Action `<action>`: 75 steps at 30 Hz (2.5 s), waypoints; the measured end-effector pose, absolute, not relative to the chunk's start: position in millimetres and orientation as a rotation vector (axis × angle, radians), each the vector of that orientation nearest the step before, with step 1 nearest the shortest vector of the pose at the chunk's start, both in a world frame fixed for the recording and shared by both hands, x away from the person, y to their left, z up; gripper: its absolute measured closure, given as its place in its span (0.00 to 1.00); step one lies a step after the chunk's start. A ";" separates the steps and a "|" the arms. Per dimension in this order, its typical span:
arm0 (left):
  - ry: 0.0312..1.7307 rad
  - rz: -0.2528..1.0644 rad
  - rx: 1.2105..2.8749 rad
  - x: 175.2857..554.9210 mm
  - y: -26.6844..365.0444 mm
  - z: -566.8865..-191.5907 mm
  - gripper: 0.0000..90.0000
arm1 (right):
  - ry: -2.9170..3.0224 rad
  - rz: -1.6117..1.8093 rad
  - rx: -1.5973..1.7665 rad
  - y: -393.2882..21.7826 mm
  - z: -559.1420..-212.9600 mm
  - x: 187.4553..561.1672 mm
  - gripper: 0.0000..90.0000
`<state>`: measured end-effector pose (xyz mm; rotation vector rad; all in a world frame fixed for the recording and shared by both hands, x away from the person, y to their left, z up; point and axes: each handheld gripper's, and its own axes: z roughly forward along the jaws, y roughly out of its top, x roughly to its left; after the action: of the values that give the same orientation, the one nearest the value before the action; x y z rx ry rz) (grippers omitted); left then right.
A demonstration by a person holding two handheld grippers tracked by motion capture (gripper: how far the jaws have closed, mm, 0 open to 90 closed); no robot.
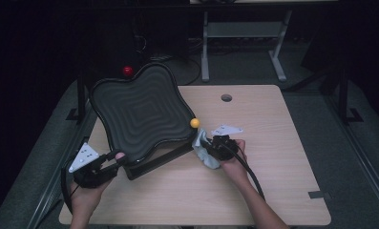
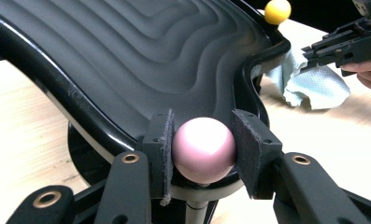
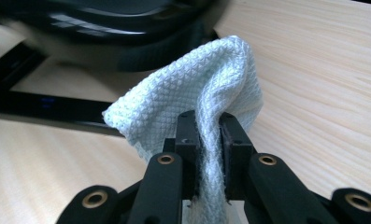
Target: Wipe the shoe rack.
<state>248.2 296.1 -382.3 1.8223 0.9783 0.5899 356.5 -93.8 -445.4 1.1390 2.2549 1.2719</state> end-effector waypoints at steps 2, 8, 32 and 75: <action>0.983 0.593 1.819 248.0 297.4 -382.2 0.66 | 2.247 1.275 1.178 -94.8 -447.6 362.3 0.89; 0.999 0.614 1.819 246.6 299.7 -380.8 0.64 | 2.248 1.265 1.173 -84.4 -449.5 376.2 0.89; 0.992 0.606 1.829 269.2 314.3 -380.4 0.67 | 2.395 1.283 1.062 -85.3 -453.7 370.6 0.92; 0.852 0.543 1.814 284.9 266.7 -360.7 0.55 | 2.451 1.354 1.043 -72.4 -463.9 350.2 0.90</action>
<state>284.9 266.7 -360.7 1.8144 0.8522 0.5432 350.2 -72.4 -463.9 1.0425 2.4514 1.3544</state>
